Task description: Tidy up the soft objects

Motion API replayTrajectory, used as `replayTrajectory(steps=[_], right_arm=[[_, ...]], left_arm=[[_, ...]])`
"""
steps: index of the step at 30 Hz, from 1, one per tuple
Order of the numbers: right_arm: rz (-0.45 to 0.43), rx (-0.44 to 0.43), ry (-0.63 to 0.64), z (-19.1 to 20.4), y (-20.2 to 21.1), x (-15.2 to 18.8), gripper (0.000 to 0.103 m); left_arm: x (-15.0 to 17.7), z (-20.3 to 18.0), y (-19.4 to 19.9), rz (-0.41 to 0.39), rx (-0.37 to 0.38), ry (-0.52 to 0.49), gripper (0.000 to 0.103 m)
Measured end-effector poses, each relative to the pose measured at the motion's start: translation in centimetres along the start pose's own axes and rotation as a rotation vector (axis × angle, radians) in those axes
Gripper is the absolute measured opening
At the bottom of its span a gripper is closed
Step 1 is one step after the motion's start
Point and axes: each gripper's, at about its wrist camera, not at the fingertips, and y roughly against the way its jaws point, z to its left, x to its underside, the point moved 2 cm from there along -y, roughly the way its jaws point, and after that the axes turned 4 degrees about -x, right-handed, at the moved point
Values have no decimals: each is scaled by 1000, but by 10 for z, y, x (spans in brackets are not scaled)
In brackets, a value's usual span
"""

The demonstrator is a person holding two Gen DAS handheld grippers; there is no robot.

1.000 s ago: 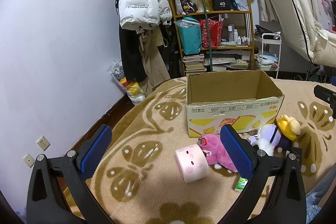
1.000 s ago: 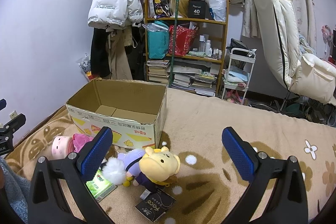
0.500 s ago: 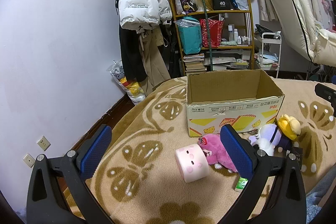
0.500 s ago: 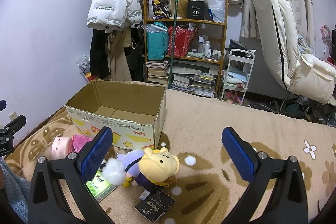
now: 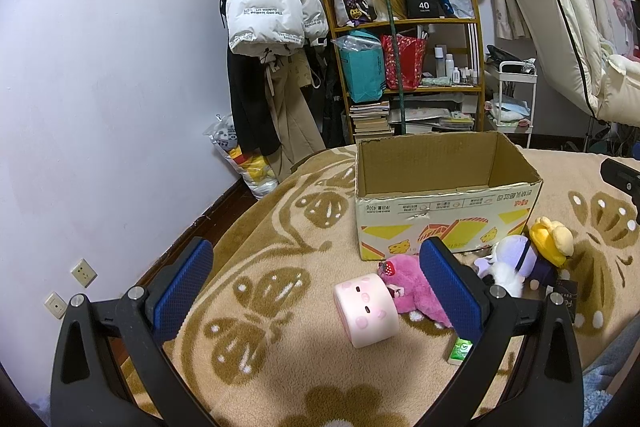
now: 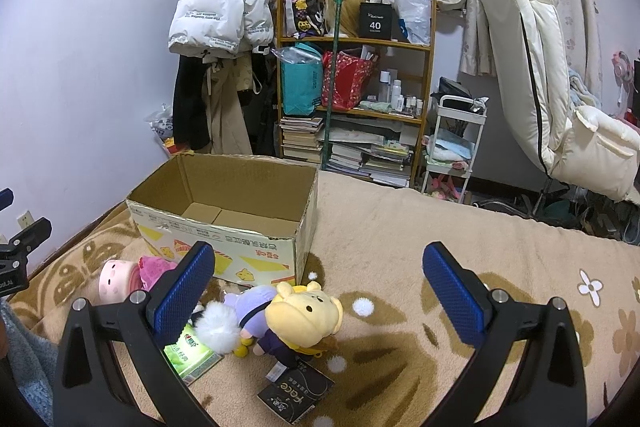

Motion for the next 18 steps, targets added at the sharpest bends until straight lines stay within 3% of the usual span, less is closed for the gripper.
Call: replayTrajectory(steps=[18], right_arm=[[-1, 0, 3, 2, 0, 0, 103]], left_arm=[[1, 0, -1, 1, -1, -3, 102]])
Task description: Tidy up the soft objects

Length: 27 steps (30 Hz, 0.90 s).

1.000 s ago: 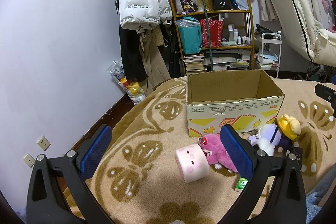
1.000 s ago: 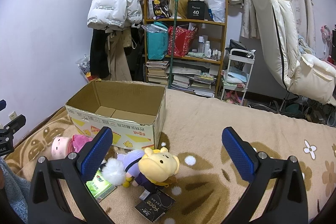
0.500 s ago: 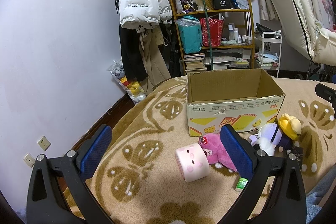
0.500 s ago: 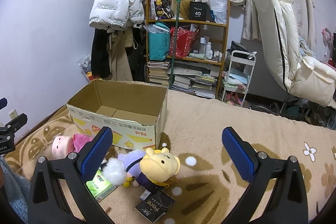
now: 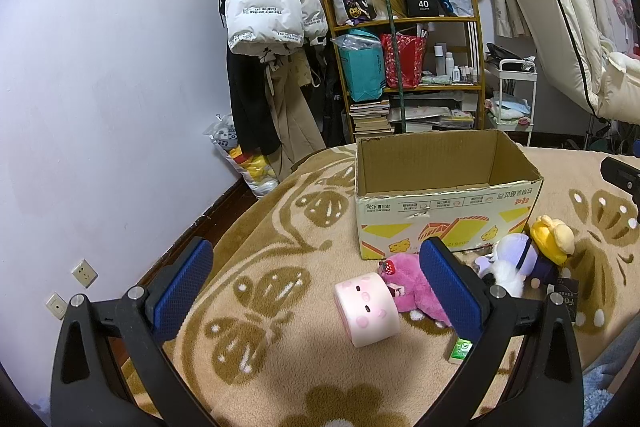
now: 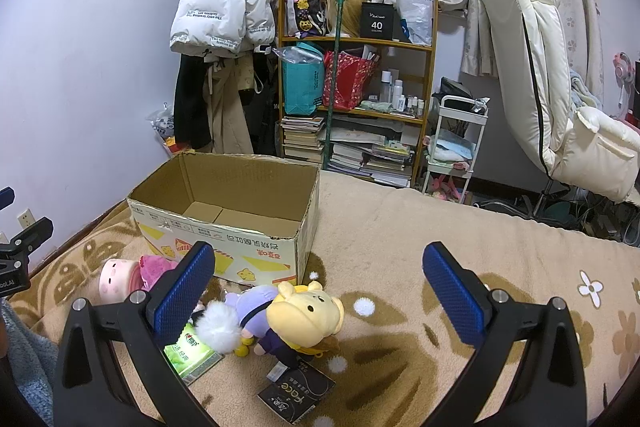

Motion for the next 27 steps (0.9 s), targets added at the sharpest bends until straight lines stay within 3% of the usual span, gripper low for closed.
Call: replayTrajectory(steps=[10, 16, 27], right_arm=[[2, -4, 2, 2, -2, 2, 103], [48, -46, -9, 6, -14, 4, 103], [147, -71, -70, 2, -46, 11, 103]], left_arm=[[4, 0, -5, 15, -1, -6, 102], [2, -6, -16, 52, 12, -34, 102], [3, -17, -51, 188, -2, -81, 102]])
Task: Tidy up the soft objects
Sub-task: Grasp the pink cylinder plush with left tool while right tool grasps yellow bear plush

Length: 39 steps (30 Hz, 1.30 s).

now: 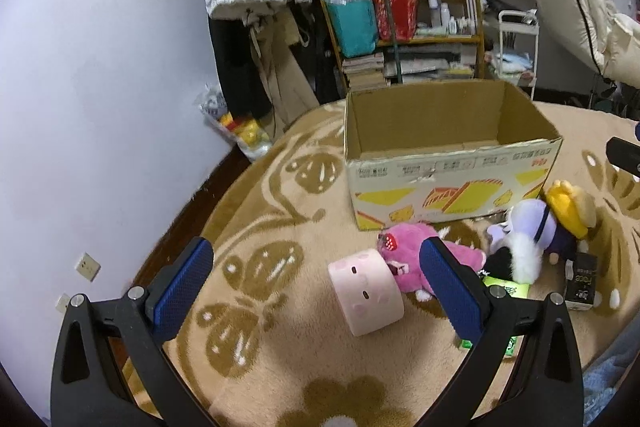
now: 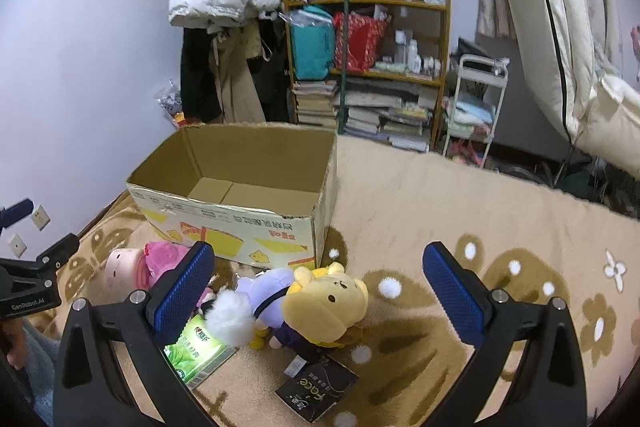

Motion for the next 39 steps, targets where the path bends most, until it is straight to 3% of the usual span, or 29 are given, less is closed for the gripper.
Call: replayTrajectory(steps=[7, 17, 25, 32, 36, 39], right_arm=[[96, -37, -97, -18, -25, 11, 103], [231, -45, -171, -35, -60, 24, 103], [267, -63, -176, -34, -83, 27, 101], [286, -64, -162, -37, -100, 30, 101], [321, -81, -186, -41, -111, 34, 92], [341, -99, -200, -42, -116, 38, 91]], left_arm=[[6, 4, -34, 116, 21, 62, 102], [13, -8, -66, 238, 81, 65, 102], [19, -17, -80, 301, 127, 58, 102], [24, -22, -93, 337, 122, 40, 102], [27, -19, -100, 363, 119, 52, 102], [31, -18, -107, 397, 137, 73, 92]])
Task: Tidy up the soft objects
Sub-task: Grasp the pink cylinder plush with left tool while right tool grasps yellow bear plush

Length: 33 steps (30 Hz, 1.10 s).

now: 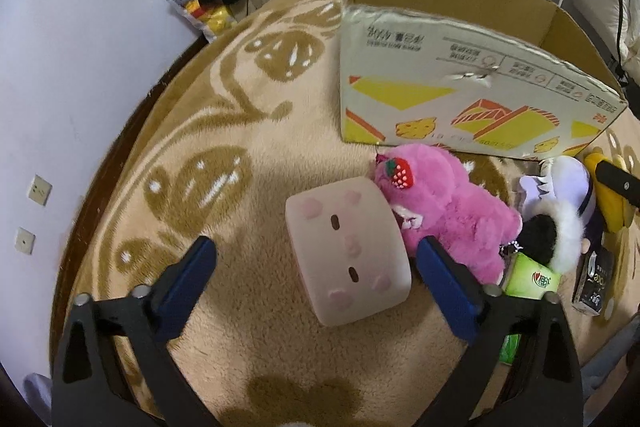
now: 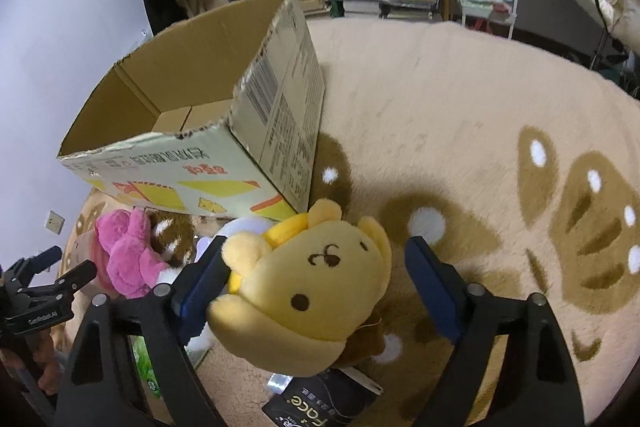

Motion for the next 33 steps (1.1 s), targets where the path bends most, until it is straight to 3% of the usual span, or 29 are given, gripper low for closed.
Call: replayTrajectory(steps=[2, 8, 10, 12, 16, 22, 26, 33], right_arm=[[19, -12, 3, 0, -4, 2, 83], [32, -50, -22, -3, -6, 4, 79], [35, -59, -32, -5, -6, 5, 77], [34, -61, -29, -5, -6, 5, 75], [35, -75, -25, -5, -4, 6, 73], [13, -50, -9, -2, 4, 6, 72], [-2, -71, -17, -2, 9, 5, 69], [-93, -52, 35, 10, 37, 5, 69]], left_arm=[[1, 1, -6, 25, 25, 10, 90], [2, 4, -14, 52, 90, 52, 74], [2, 4, -13, 55, 113, 55, 58], [3, 1, -12, 58, 131, 51, 51], [6, -3, -12, 48, 87, 19, 46], [8, 0, -5, 38, 92, 32, 39], [10, 5, 4, 9, 35, 41, 39], [9, 14, 26, -61, 35, 72, 38]])
